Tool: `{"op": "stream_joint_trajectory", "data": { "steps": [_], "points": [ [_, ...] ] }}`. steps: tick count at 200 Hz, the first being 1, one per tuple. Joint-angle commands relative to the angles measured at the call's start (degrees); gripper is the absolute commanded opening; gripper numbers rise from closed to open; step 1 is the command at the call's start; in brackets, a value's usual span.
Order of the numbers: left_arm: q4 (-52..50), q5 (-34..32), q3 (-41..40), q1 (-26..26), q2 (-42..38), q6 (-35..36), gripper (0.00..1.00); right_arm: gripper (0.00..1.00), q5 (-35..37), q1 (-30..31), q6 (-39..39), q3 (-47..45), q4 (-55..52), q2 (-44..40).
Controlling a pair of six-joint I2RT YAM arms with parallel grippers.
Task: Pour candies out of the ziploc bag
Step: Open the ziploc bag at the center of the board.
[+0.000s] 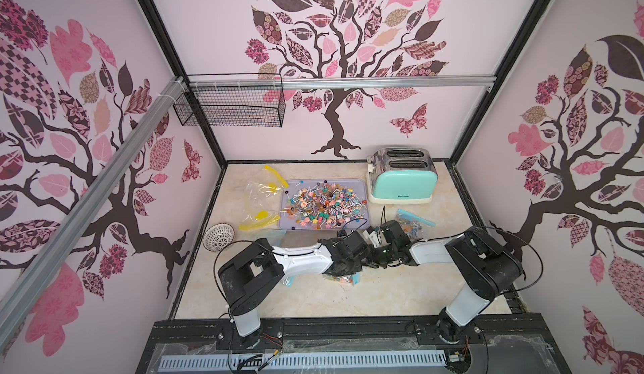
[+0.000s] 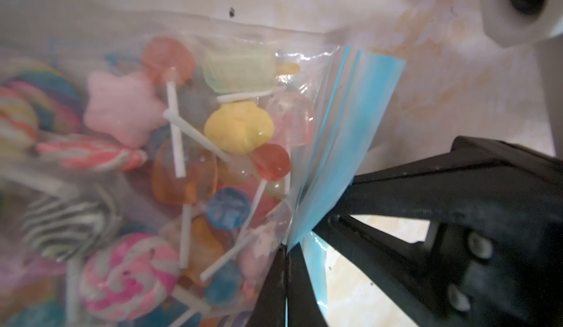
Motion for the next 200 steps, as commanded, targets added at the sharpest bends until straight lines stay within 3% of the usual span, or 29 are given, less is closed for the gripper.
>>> {"op": "stream_joint_trajectory", "data": {
  "steps": [1,144,200],
  "points": [
    [-0.22,-6.09,-1.44,0.69,-0.09,-3.00,0.00,0.00,11.60,1.44,-0.91,-0.43,-13.19,0.38],
    [1.31,-11.90,-7.48,0.75,-5.98,-5.49,0.00,0.00,25.63,2.06,-3.00,2.60,-28.05,-3.70],
    [5.79,-6.84,-2.14,-0.88,-9.19,4.16,0.00,0.00,22.32,2.00,-3.99,4.67,-26.33,-3.63]
  ]
}}
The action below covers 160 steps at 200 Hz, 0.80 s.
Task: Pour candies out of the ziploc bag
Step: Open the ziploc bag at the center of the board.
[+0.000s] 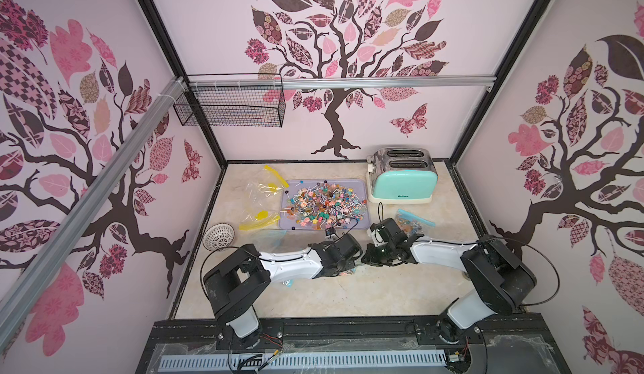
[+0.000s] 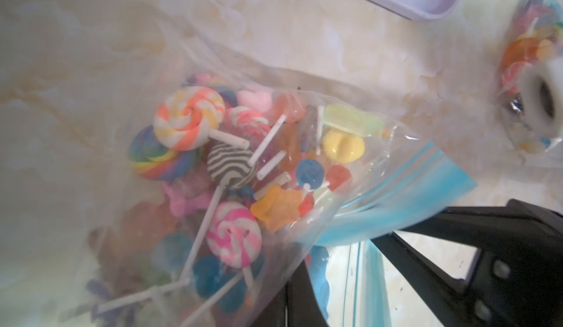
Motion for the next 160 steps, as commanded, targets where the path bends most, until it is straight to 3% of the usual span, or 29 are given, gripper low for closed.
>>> {"op": "stream_joint_trajectory", "data": {
  "steps": [1,34,89,115,160],
  "points": [
    [1.21,1.27,4.25,-1.05,-2.78,6.34,0.00,0.00,6.02,-0.82,-1.31,-0.16,-9.04,2.27],
    [0.59,1.73,7.55,-2.56,-5.70,10.58,0.00,0.00,6.35,-0.76,-0.97,1.04,-9.66,1.70],
    [-0.31,1.44,6.32,-2.66,-8.69,12.45,0.00,0.00,8.17,-0.89,-0.08,1.83,-11.56,-0.49],
    [-0.18,2.22,5.48,-2.65,-8.05,12.92,0.00,0.17,7.87,-0.91,-0.26,3.68,-13.75,-3.54],
    [2.91,5.29,3.23,-2.66,-5.04,12.12,0.00,0.46,5.25,-3.56,1.53,6.70,-19.58,-16.42]
  ]
}}
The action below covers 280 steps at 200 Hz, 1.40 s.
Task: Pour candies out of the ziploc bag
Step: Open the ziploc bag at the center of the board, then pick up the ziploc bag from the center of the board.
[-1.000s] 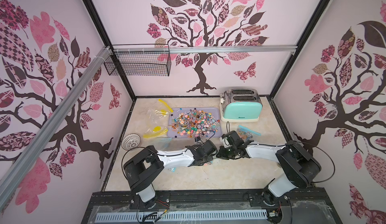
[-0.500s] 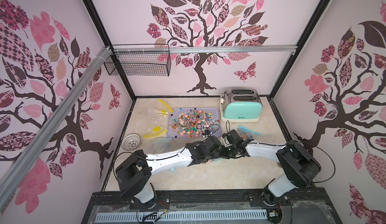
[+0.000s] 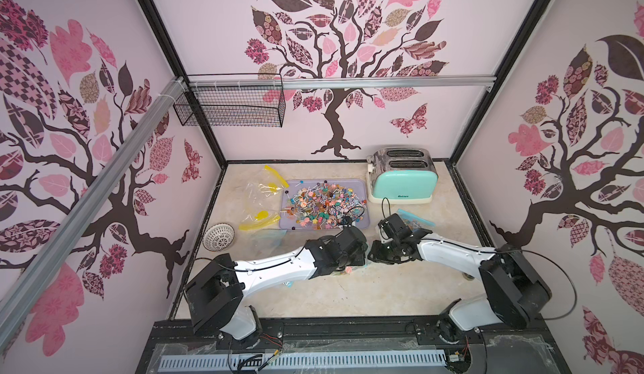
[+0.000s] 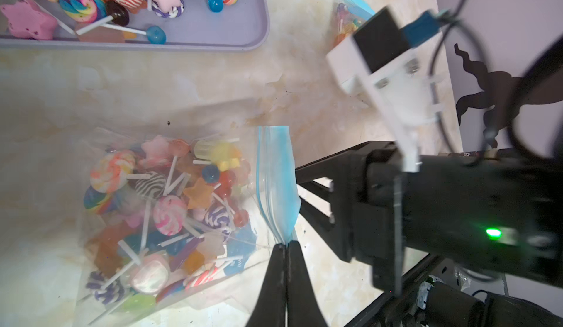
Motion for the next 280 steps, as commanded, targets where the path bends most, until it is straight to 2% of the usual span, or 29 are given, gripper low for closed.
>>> {"op": "stream_joint_trajectory", "data": {
  "steps": [1,27,59,125,147,152,158,169,191,215,242,272,280],
  "points": [
    [2.54,2.10,-1.39,-0.04,1.95,0.29,0.00,0.46,-1.20,-1.83,1.56,2.49,-4.67,-6.95],
    [3.60,3.14,-1.73,-0.06,3.03,-0.07,0.00,0.53,-6.70,-2.59,6.36,0.96,-0.18,-10.26],
    [3.53,3.18,-1.60,-0.03,2.72,0.28,0.00,0.55,-15.44,-2.43,12.71,-1.40,8.91,-7.47],
    [4.64,4.26,-1.25,-0.06,0.83,2.09,0.00,0.53,-17.73,0.17,16.08,-2.80,16.87,0.45],
    [3.35,3.63,-1.55,-0.02,-1.23,2.74,0.37,0.47,-17.73,0.25,16.10,-3.02,17.39,1.35],
    [2.40,2.85,-1.60,-0.03,-1.79,2.72,0.54,0.46,-17.70,0.25,16.10,-3.17,17.64,1.37],
    [1.00,1.32,-1.51,-0.04,-2.60,2.71,0.64,0.44,-17.73,0.27,16.19,-3.41,17.84,1.48],
    [-1.94,-0.82,-1.36,0.42,-4.15,3.54,0.78,0.40,-17.65,0.25,16.17,-3.80,18.04,1.62],
    [-7.53,-1.85,-2.28,4.03,-8.01,4.19,0.97,0.31,-17.81,0.25,16.18,-4.54,18.54,1.90],
    [-8.58,2.80,-6.52,11.05,-11.54,5.13,0.98,0.22,-17.82,0.25,16.31,-5.37,19.02,1.86],
    [-5.59,13.40,-10.75,17.71,-11.37,6.28,0.98,0.14,-17.65,0.26,16.26,-5.65,19.20,1.77],
    [1.94,22.30,-14.54,19.77,-8.32,5.87,0.98,0.00,-17.36,0.25,16.14,-5.68,19.06,1.48],
    [4.43,23.88,-15.46,19.77,-7.77,5.19,0.98,0.00,-17.25,0.25,16.03,-5.59,18.93,1.32]
  ]
}}
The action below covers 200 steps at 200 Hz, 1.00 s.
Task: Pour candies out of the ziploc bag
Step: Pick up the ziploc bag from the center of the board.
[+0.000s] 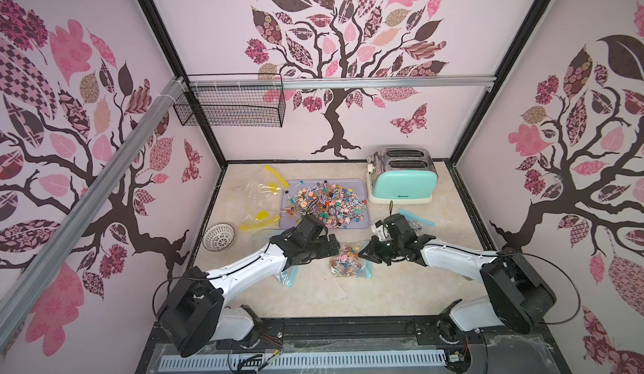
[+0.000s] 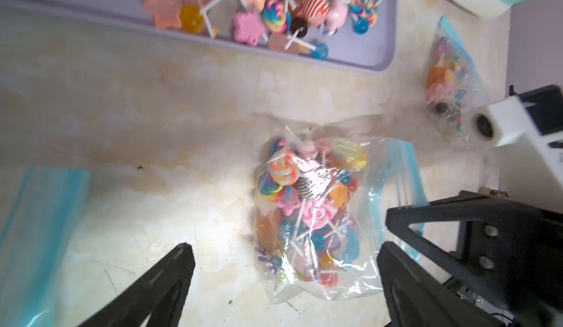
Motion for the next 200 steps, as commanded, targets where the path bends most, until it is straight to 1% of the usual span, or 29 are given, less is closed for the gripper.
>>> {"op": "stream_joint_trajectory", "data": {
  "steps": [1,19,54,76,83,93,106,138,149,200],
  "points": [
    [7.69,9.59,-2.25,0.17,1.53,0.08,0.98,0.00,0.10,0.22,-0.59,0.48,-0.30,-0.29],
    [11.22,11.04,-3.87,0.15,2.01,-0.95,0.98,0.00,0.48,0.25,-0.77,0.57,-0.78,-0.49],
    [12.19,11.84,-3.98,0.17,4.39,-0.11,0.98,0.00,0.56,0.22,-0.77,0.58,-0.57,-0.49],
    [14.48,13.50,-4.07,0.17,7.08,-0.42,0.95,0.00,0.54,0.23,-0.71,0.57,-0.46,-0.56],
    [15.14,13.97,-4.01,0.17,7.76,-0.59,0.93,0.00,0.55,0.22,-0.69,0.55,-0.50,-0.52],
    [15.92,14.35,-4.07,0.17,8.22,-1.02,0.88,0.00,0.58,0.24,-0.69,0.58,-0.50,-0.59],
    [17.14,14.75,-4.25,0.17,8.11,-1.39,0.78,0.00,0.66,0.22,-0.70,0.58,-0.58,-0.76],
    [16.85,13.74,-4.16,0.11,6.29,-1.57,0.45,0.00,0.59,0.25,-0.77,0.62,-0.56,-0.79],
    [16.48,13.51,-4.08,0.16,5.91,-1.45,0.40,0.00,0.63,0.23,-0.77,0.62,-0.54,-0.85],
    [17.18,13.25,-4.77,0.17,7.26,-2.04,0.24,0.00,0.50,0.23,-0.94,0.75,-0.82,-1.17]
  ]
}}
